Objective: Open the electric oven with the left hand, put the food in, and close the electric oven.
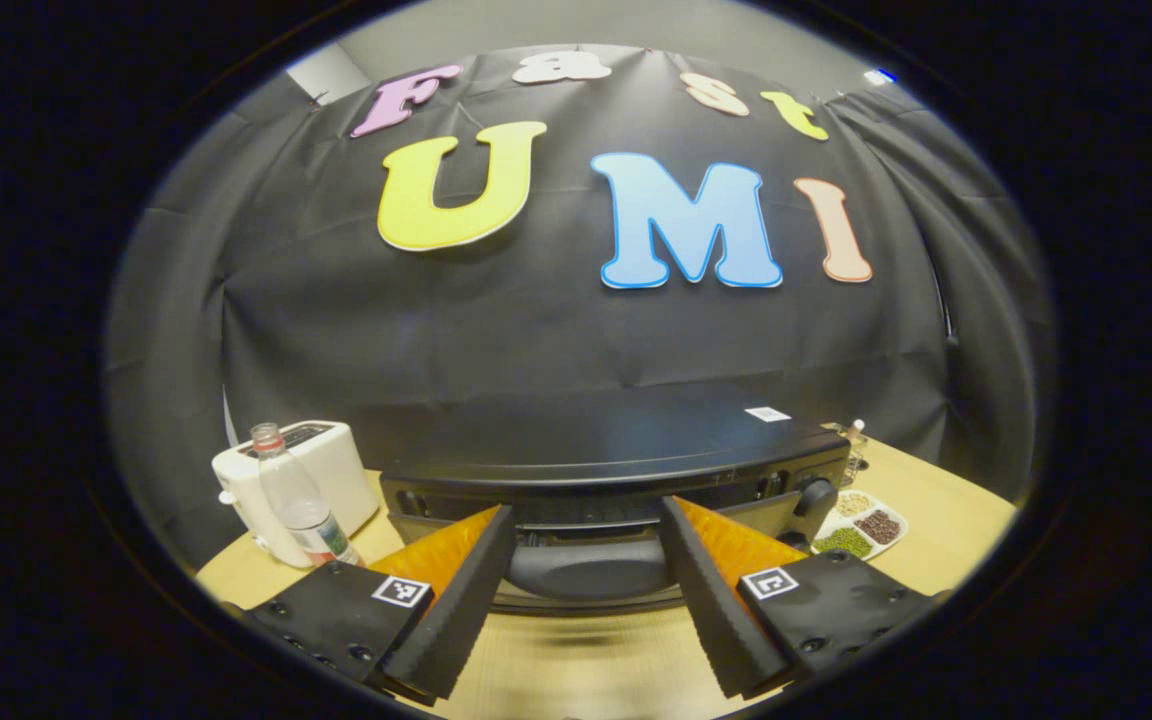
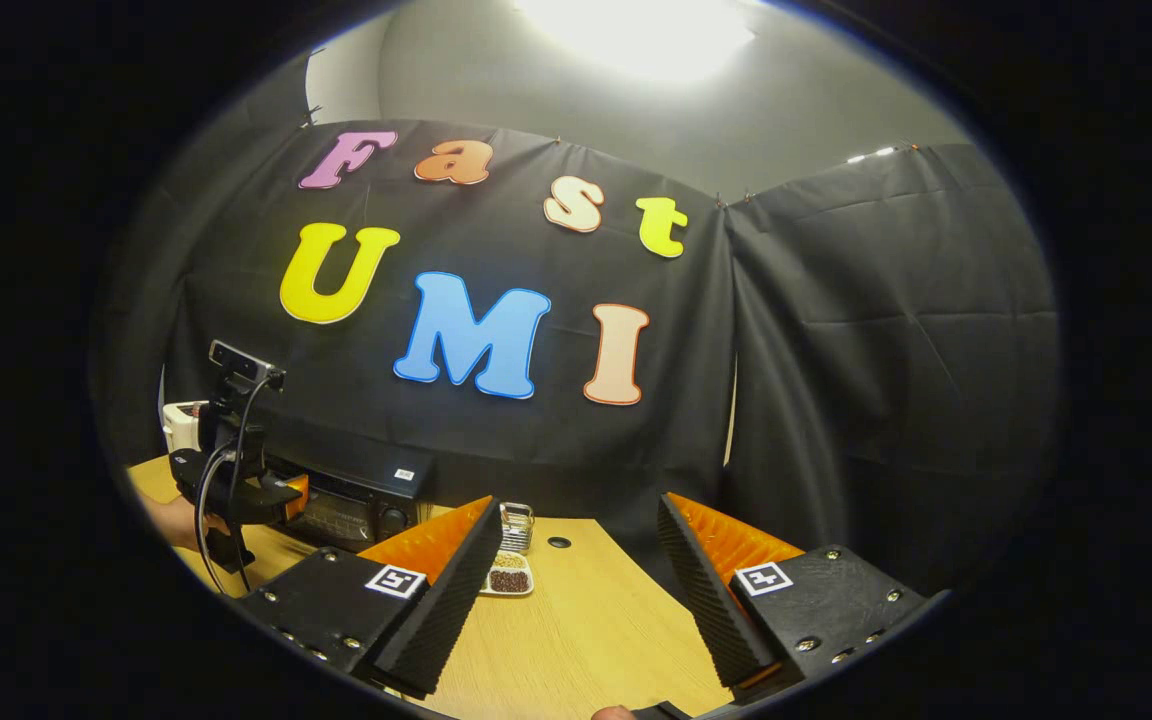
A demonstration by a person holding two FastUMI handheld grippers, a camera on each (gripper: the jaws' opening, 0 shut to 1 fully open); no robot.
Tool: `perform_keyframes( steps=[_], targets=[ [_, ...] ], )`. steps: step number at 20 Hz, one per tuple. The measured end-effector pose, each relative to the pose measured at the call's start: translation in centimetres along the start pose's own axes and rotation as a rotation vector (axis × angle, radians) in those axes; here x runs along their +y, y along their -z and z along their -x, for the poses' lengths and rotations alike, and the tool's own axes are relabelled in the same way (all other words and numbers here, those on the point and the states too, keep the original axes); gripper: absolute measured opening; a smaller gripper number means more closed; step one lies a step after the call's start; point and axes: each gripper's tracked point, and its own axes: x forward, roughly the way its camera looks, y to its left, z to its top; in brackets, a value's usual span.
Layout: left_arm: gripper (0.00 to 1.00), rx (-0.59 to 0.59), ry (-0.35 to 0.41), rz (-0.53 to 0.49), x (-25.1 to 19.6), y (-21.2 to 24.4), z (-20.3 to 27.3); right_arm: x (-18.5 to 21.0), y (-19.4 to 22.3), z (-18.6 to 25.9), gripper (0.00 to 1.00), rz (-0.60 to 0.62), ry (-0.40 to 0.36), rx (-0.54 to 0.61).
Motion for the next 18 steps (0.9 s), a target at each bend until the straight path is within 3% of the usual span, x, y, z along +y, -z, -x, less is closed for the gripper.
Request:
perform_keyframes(
  steps=[18],
  targets=[
    [0.97, 0.13, -0.037, -0.025, -0.8, 7.9, 7.1, -1.9, 2.7, 3.1, 0.97, -0.018, -0.106, 0.065]
  ],
)
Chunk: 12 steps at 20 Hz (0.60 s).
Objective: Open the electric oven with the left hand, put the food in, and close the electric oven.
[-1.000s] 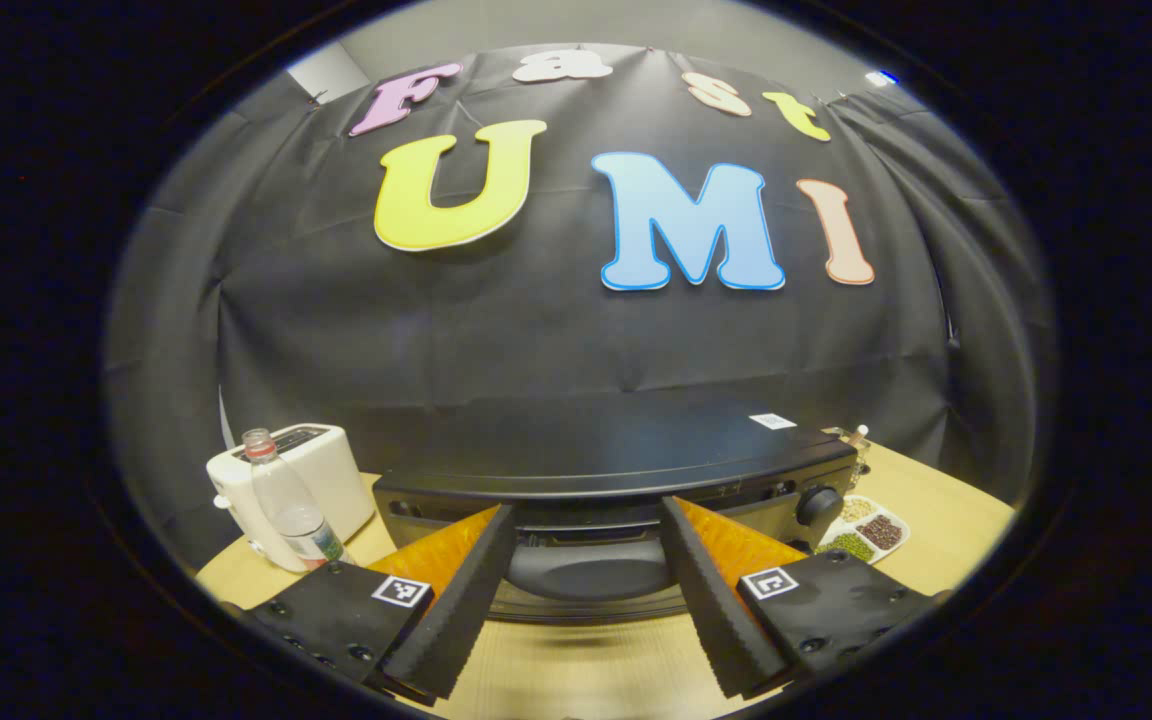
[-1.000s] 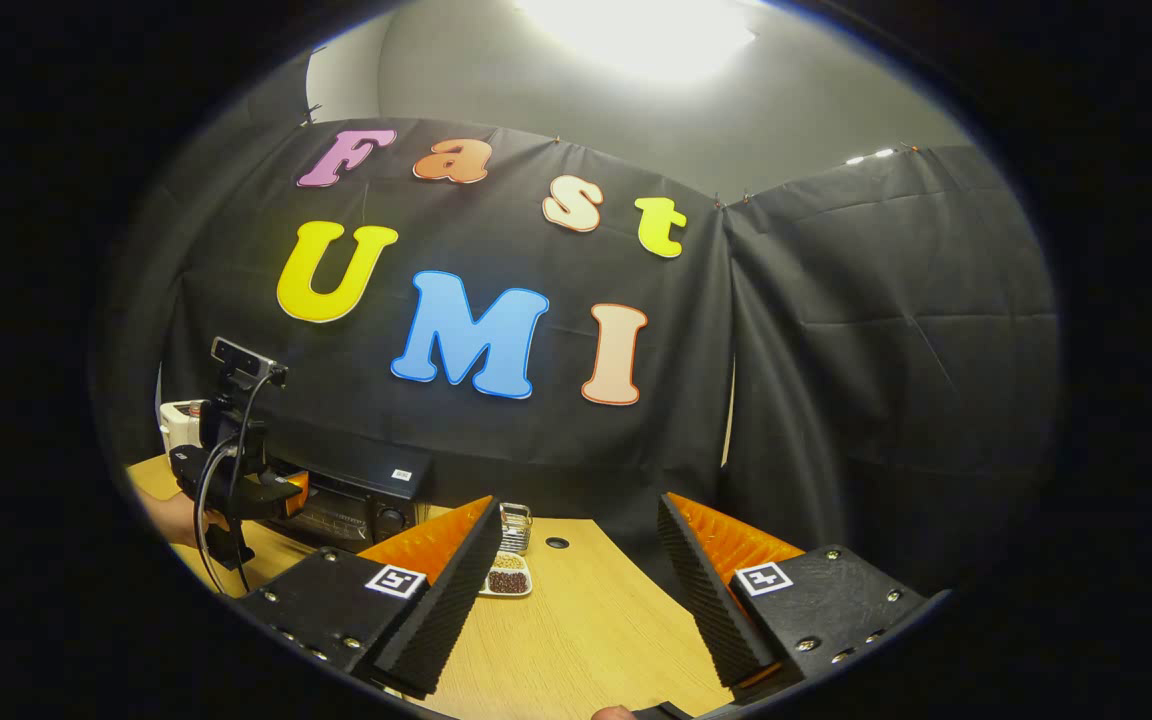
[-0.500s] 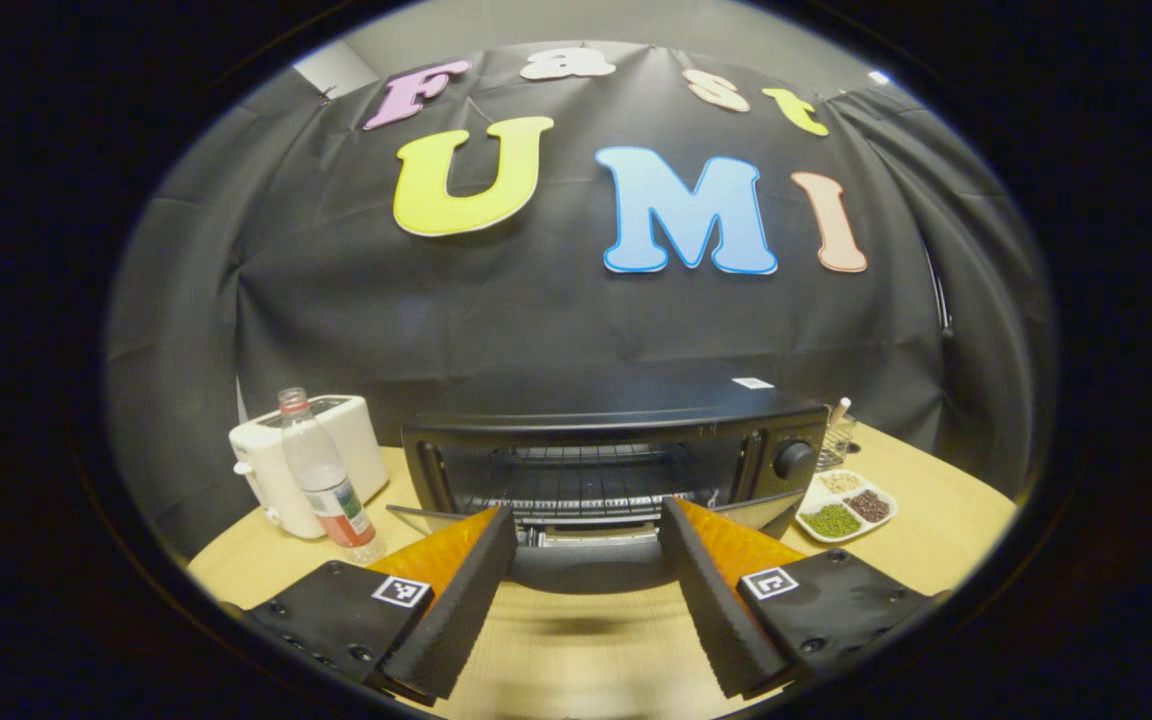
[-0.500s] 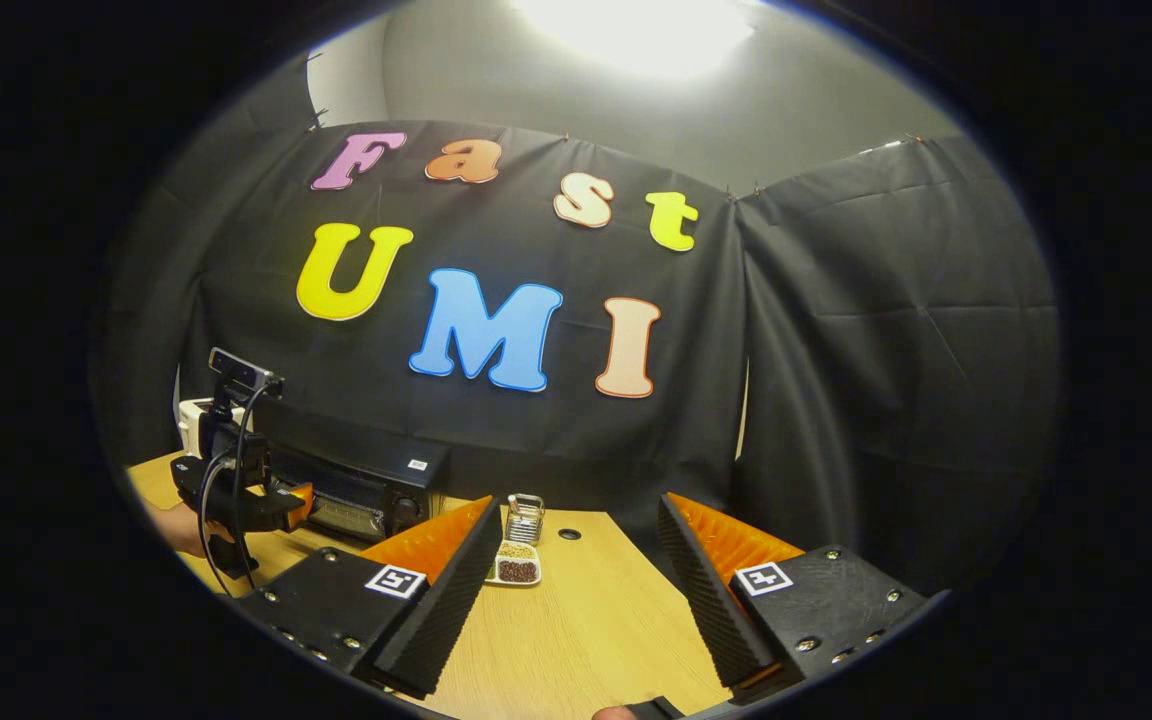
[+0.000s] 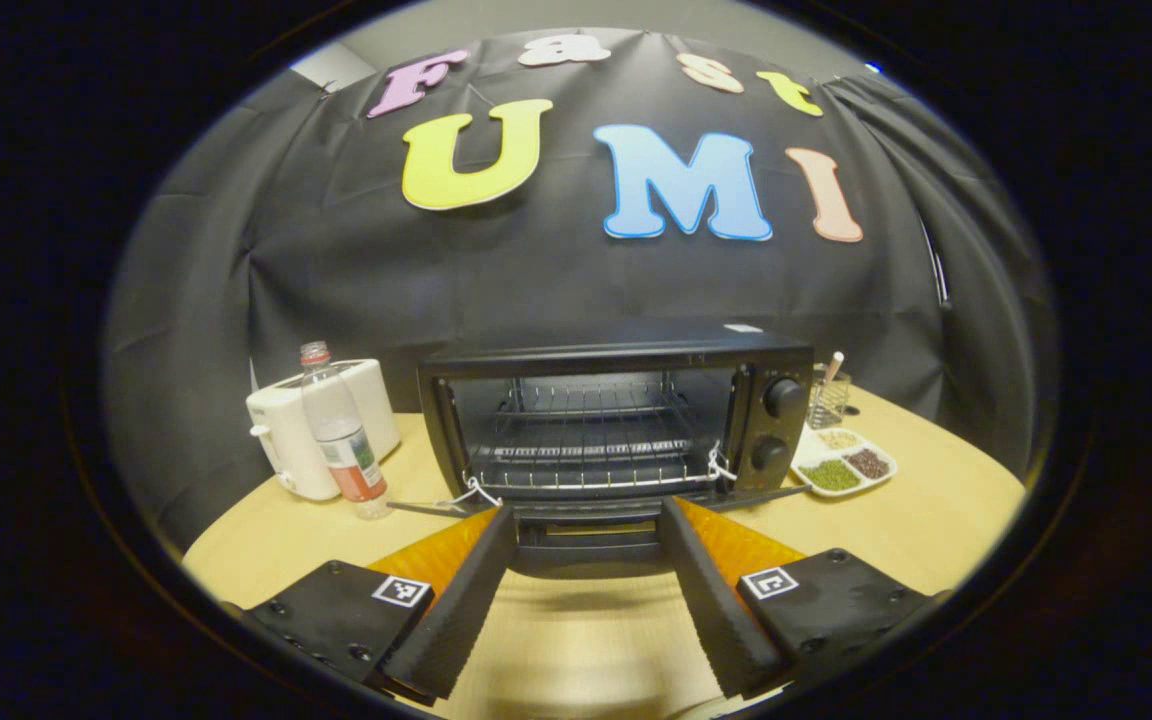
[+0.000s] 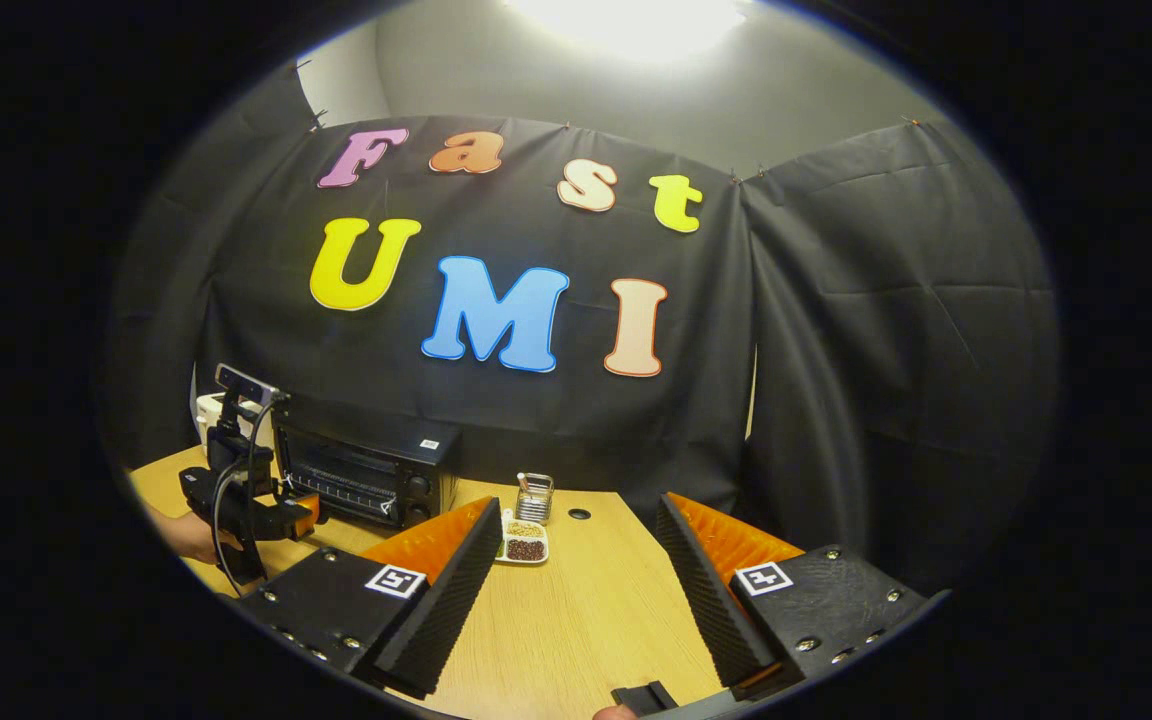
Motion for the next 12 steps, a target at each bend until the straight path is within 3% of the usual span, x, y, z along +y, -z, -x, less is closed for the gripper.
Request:
perform_keyframes(
  steps=[9, 12],
  targets=[
    [0.98, 0.106, -0.028, -0.055, -0.3, 6.6, 1.5, 1.0, 0.6, 0.5, 0.97, -0.001, -0.076, 0.01],
    [0.98, 0.094, -0.044, -0.039, 0.5, 5.9, 3.2, 2.3, 0.7, 0.4, 0.97, -0.017, -0.132, 0.01]
  ],
)
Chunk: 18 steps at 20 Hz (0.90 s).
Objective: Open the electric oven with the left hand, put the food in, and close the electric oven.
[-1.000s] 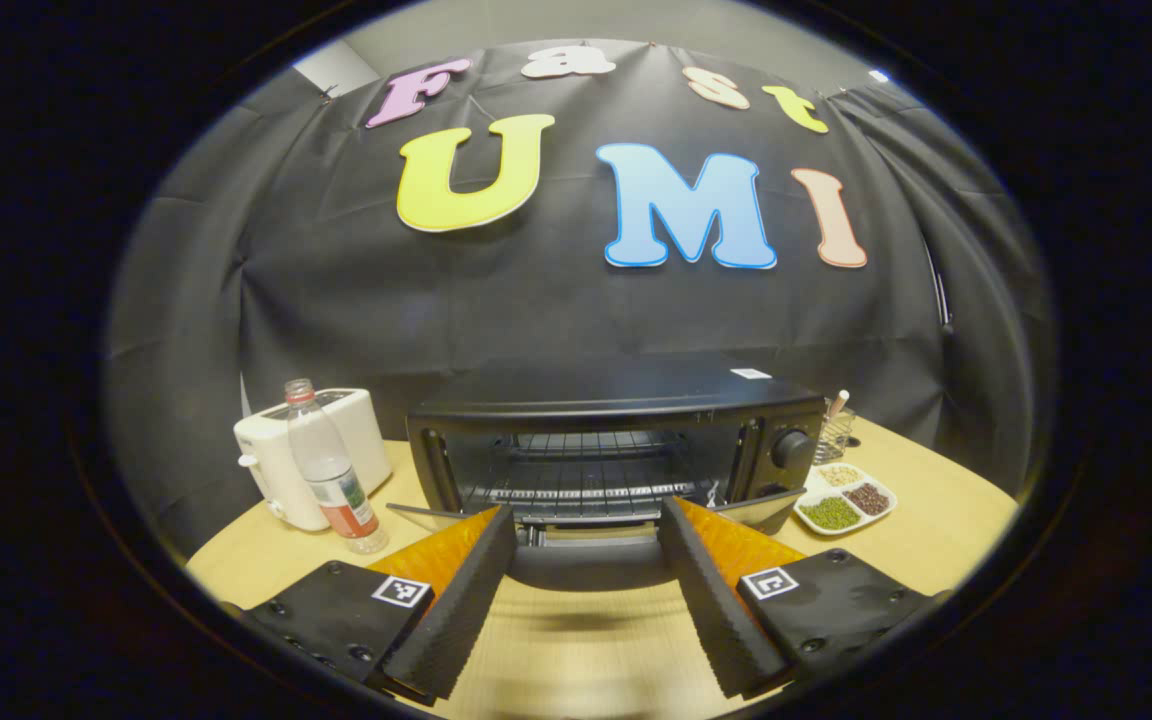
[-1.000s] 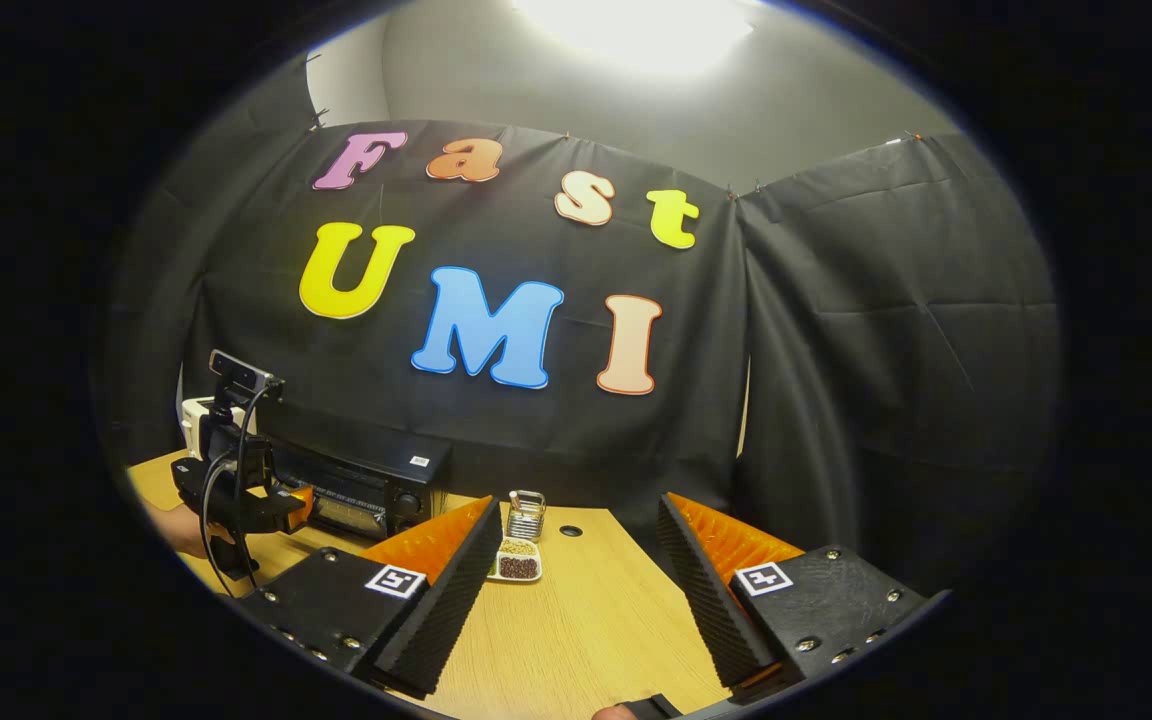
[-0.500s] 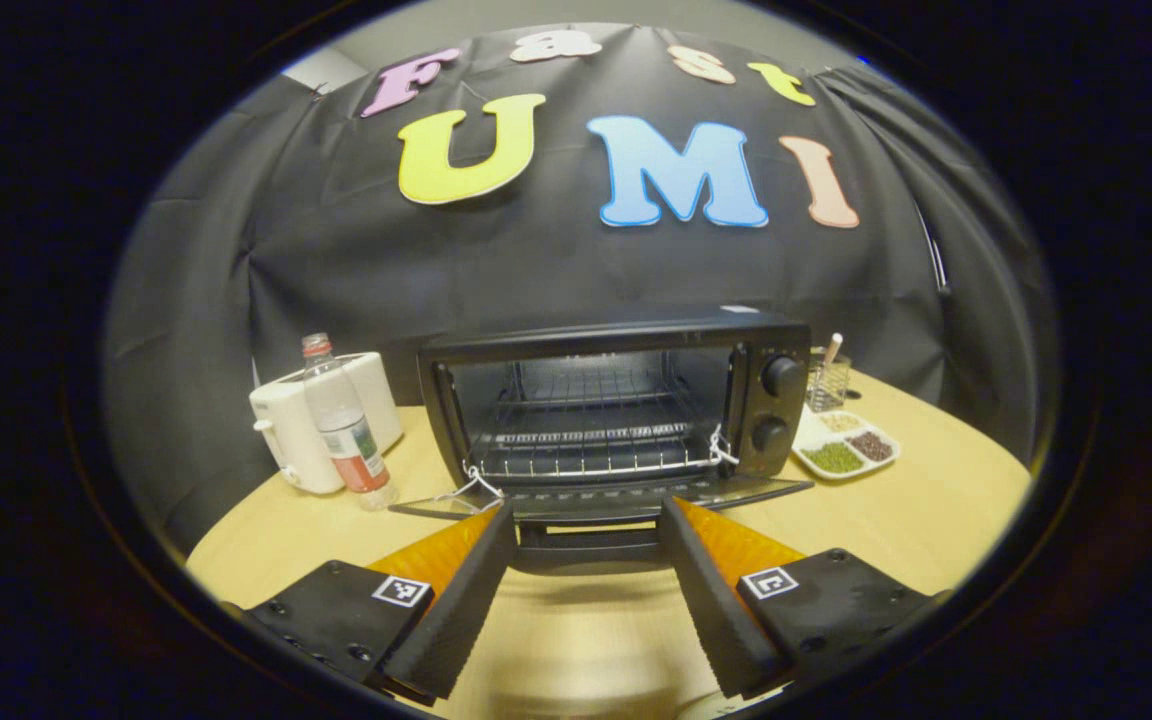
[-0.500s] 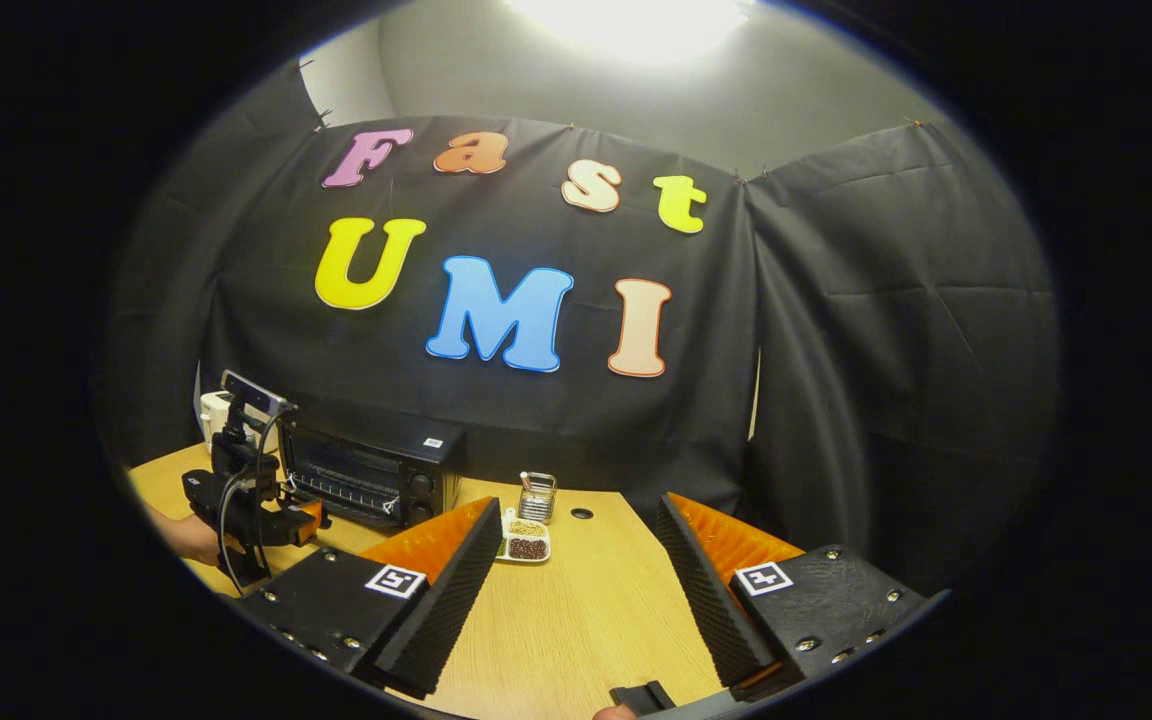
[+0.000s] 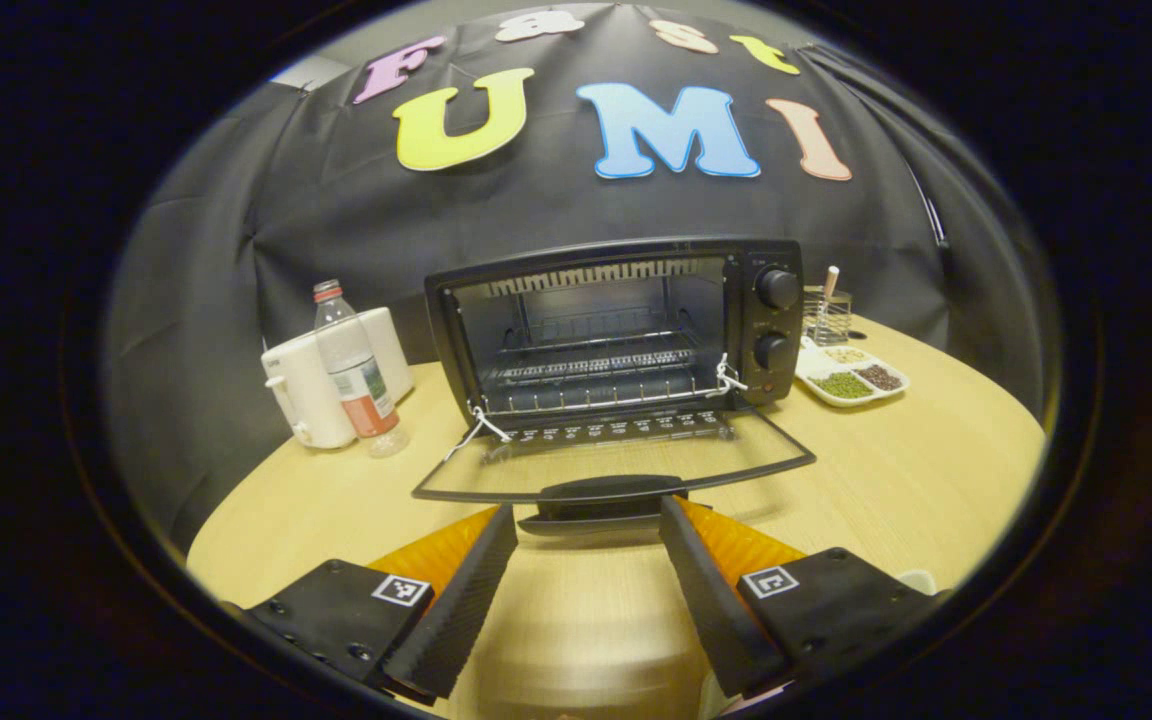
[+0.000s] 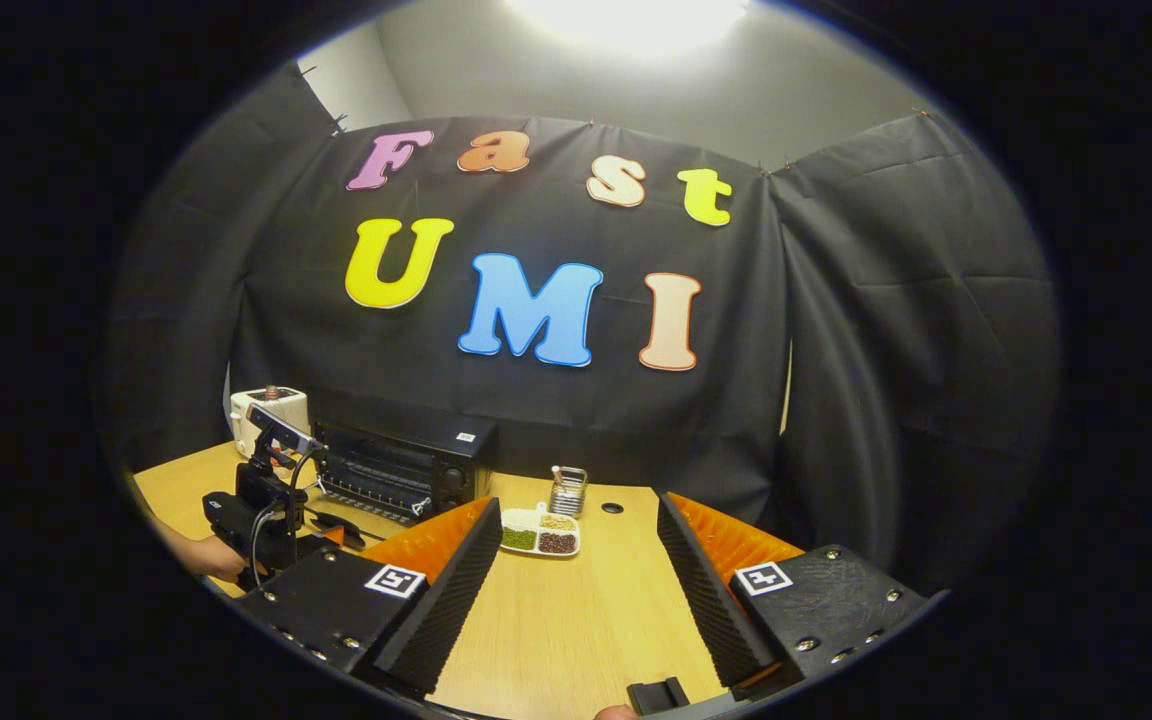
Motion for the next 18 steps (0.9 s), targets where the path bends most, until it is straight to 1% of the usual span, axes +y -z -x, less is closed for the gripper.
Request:
perform_keyframes(
  steps=[1, 2, 3, 5, 6, 7, 8, 10, 13, 15, 16, 18],
  targets=[
    [1.0, -0.022, -0.008, 0.006, 0.4, -0.9, 0.9, 0.6, -0.1, -0.3, 0.97, -0.006, -0.021, -0.003],
    [0.97, -0.047, -0.014, 0.011, 0.8, -2.1, 1.9, 1.0, -0.1, -0.4, 0.97, -0.01, -0.043, -0.007],
    [0.97, -0.077, -0.021, 0.012, 1.3, -3.5, 3.0, 1.5, -0.3, -0.6, 0.97, -0.013, -0.064, -0.011],
    [0.97, -0.14, -0.037, 0.022, 2.4, -6.5, 5.3, 2.8, -0.4, -1.0, 0.97, -0.036, -0.124, -0.013],
    [1.0, -0.172, -0.044, 0.034, 2.9, -8.0, 6.5, 3.4, -0.4, -1.2, 0.97, -0.053, -0.16, -0.009],
    [1.0, -0.201, -0.05, 0.046, 3.3, -9.4, 7.7, 4.2, -0.2, -1.5, 0.97, -0.072, -0.194, 0.0],
    [0.97, -0.231, -0.057, 0.058, 3.8, -10.9, 8.9, 4.8, 0.0, -1.7, 0.97, -0.089, -0.226, 0.01],
    [0.97, -0.287, -0.071, 0.073, 4.9, -13.5, 11.7, 6.2, 0.7, -2.2, 0.97, -0.121, -0.294, 0.044],
    [0.97, -0.364, -0.093, 0.075, 6.3, -16.6, 15.6, 8.8, 3.1, -2.7, 0.97, -0.194, -0.408, 0.162],
    [0.97, -0.4, -0.107, 0.065, 7.0, -17.8, 17.8, 10.2, 4.6, -2.7, 0.98, -0.26, -0.473, 0.248],
    [0.9, -0.41, -0.112, 0.061, 7.4, -18.3, 18.8, 10.9, 5.4, -2.7, 0.98, -0.294, -0.502, 0.296],
    [1.0, -0.42, -0.124, 0.07, 8.3, -18.9, 20.6, 12.5, 7.0, -2.4, 0.98, -0.353, -0.573, 0.403]
  ],
)
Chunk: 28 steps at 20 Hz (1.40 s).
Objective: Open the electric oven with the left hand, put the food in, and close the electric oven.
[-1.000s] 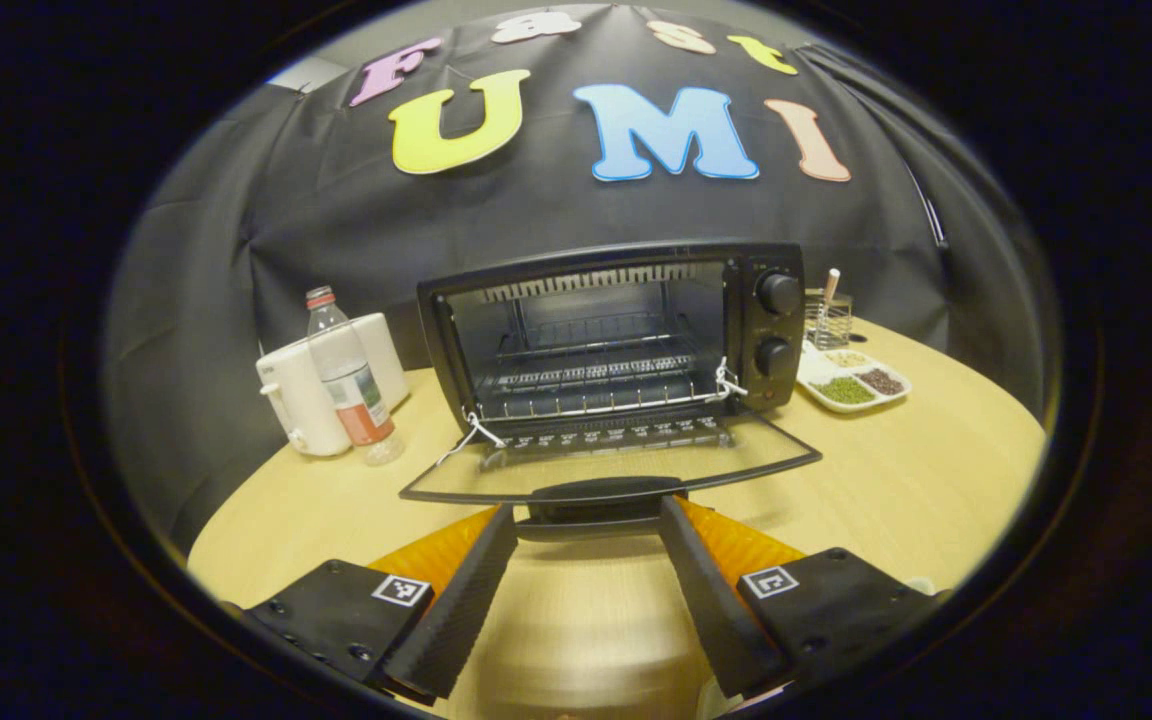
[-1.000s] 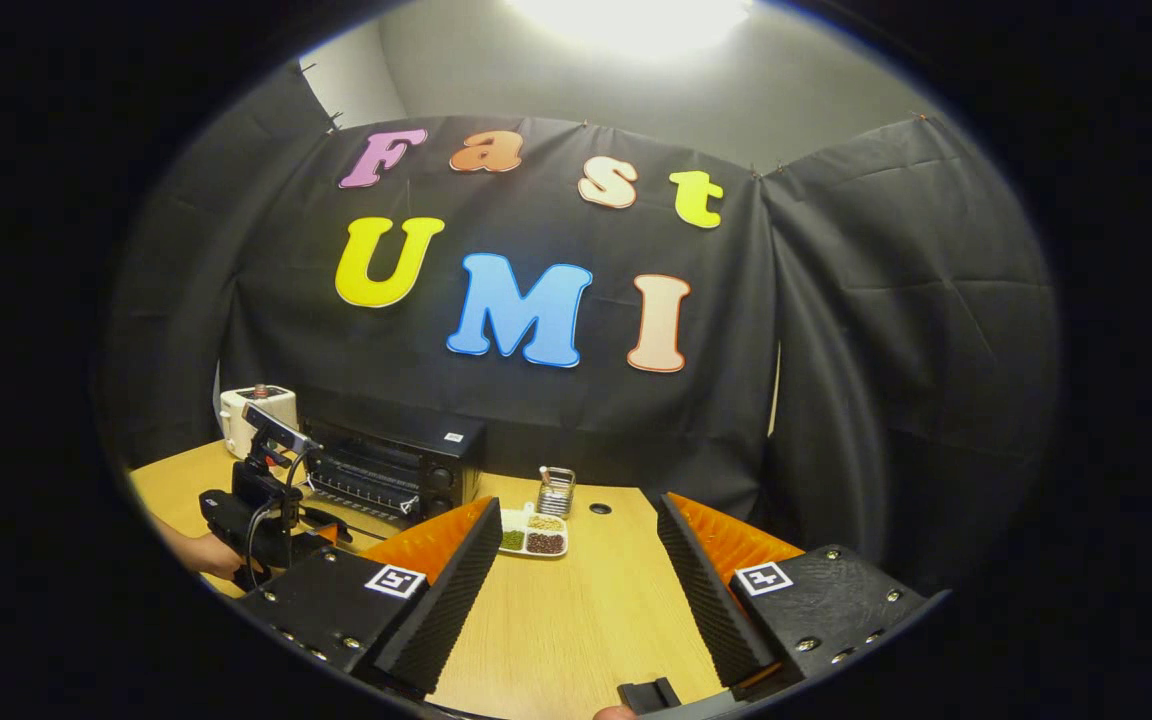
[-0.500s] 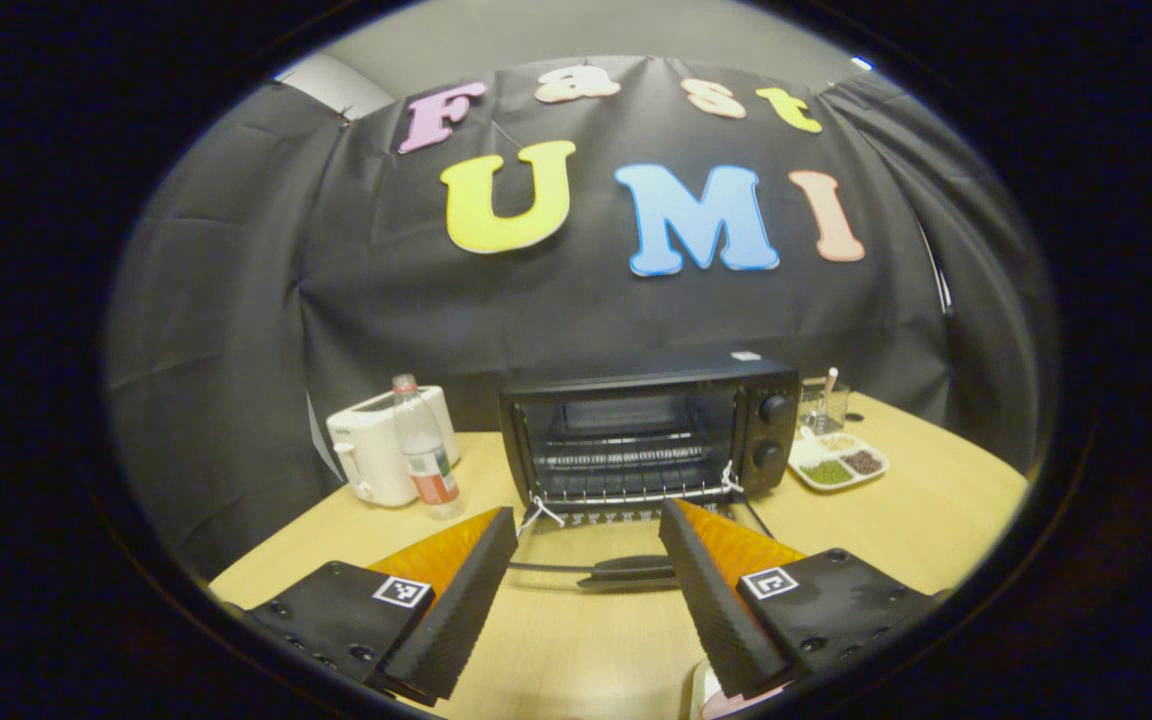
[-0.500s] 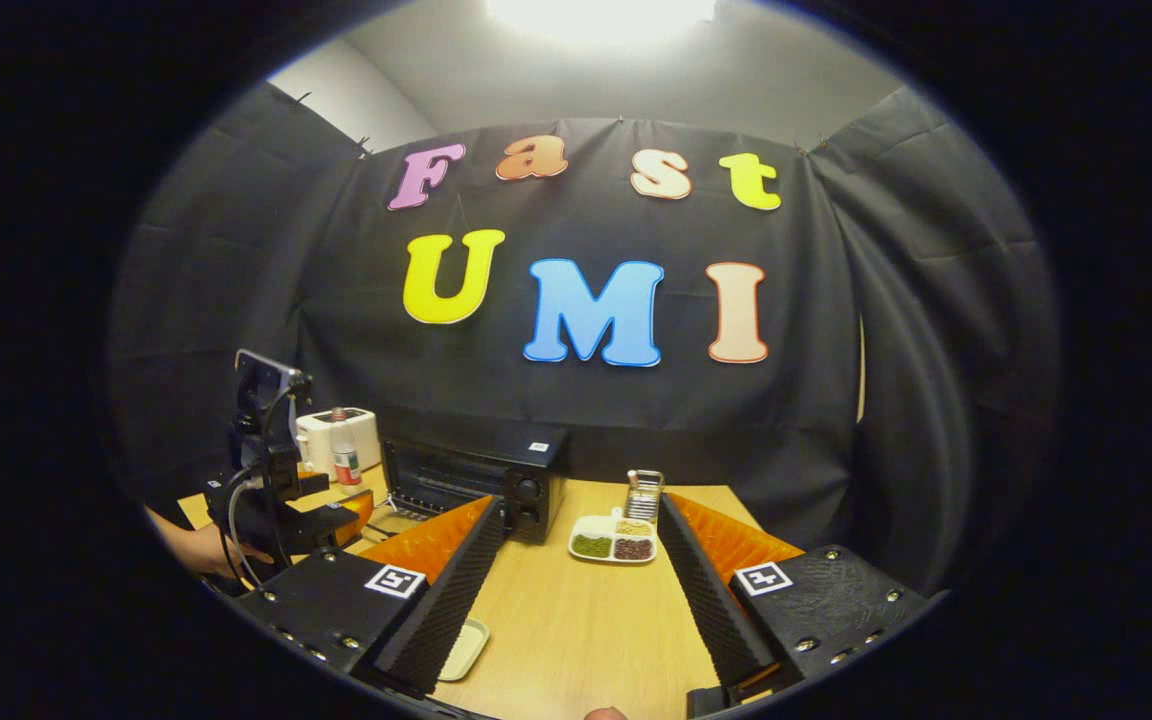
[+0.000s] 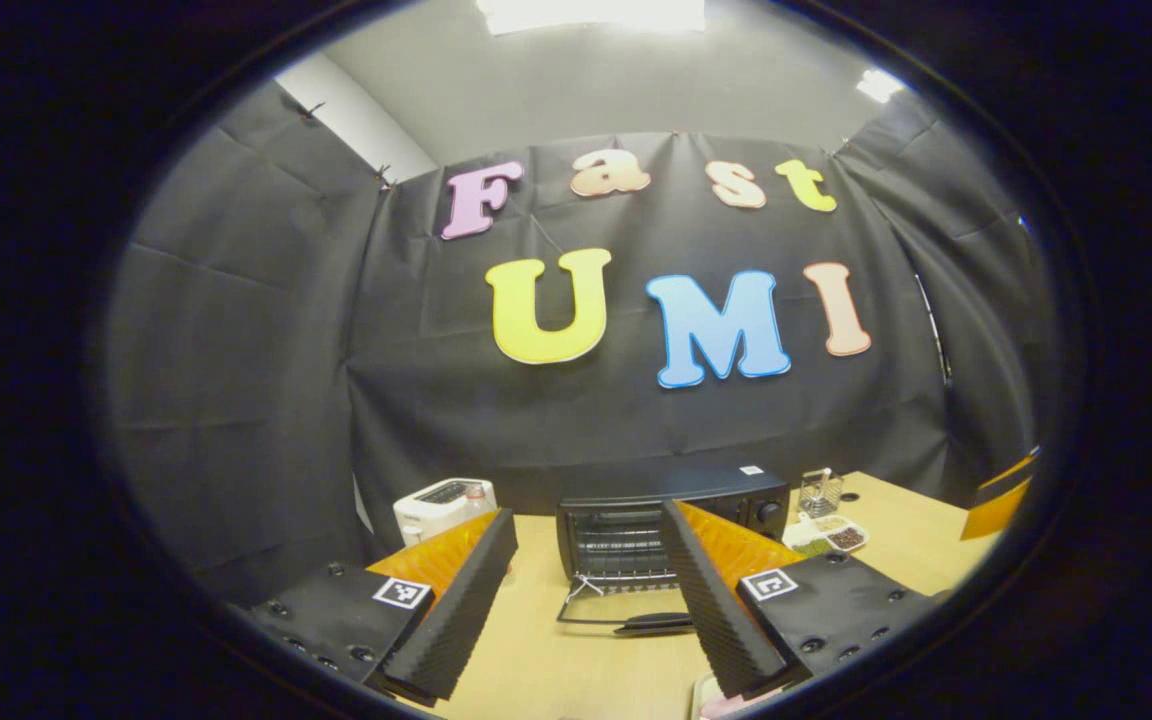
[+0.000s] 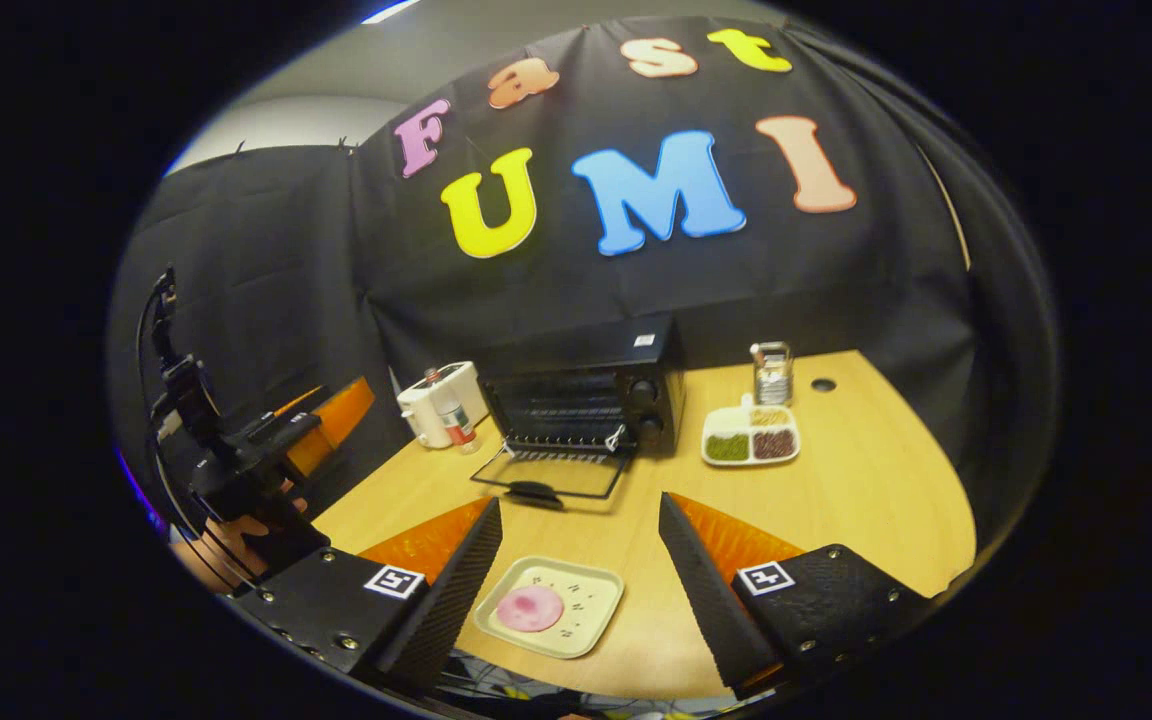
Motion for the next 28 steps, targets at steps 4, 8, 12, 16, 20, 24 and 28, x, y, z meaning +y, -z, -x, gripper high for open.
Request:
perform_keyframes(
  steps=[4, 8, 12, 16, 20, 24, 28],
  targets=[
    [1.0, -0.021, -0.047, 0.016, 2.2, -1.7, 2.3, 0.8, 3.9, -1.9, 0.98, -0.162, -0.118, 0.209],
    [1.0, -0.026, -0.086, -0.017, 3.7, -2.2, 4.2, 1.4, 7.4, -3.9, 0.98, -0.361, -0.221, 0.418],
    [1.0, -0.013, -0.117, -0.008, 5.2, -2.0, 5.5, 0.4, 10.2, -6.0, 0.98, -0.489, -0.215, 0.549],
    [1.0, -0.013, -0.153, -0.004, 6.9, -1.8, 6.5, -0.7, 13.6, -7.8, 0.95, -0.55, -0.179, 0.665],
    [1.0, 0.004, -0.196, 0.007, 8.5, -1.1, 7.5, -1.8, 16.1, -8.3, 0.95, -0.506, -0.132, 0.741],
    [1.0, 0.031, -0.228, 0.005, 10.3, 0.1, 7.9, -2.3, 17.4, -8.8, 0.88, -0.49, -0.107, 0.779],
    [1.0, 0.038, -0.245, 0.019, 11.3, 0.3, 7.9, -4.0, 19.0, -9.3, 0.5, -0.439, -0.007, 0.8]
  ],
)
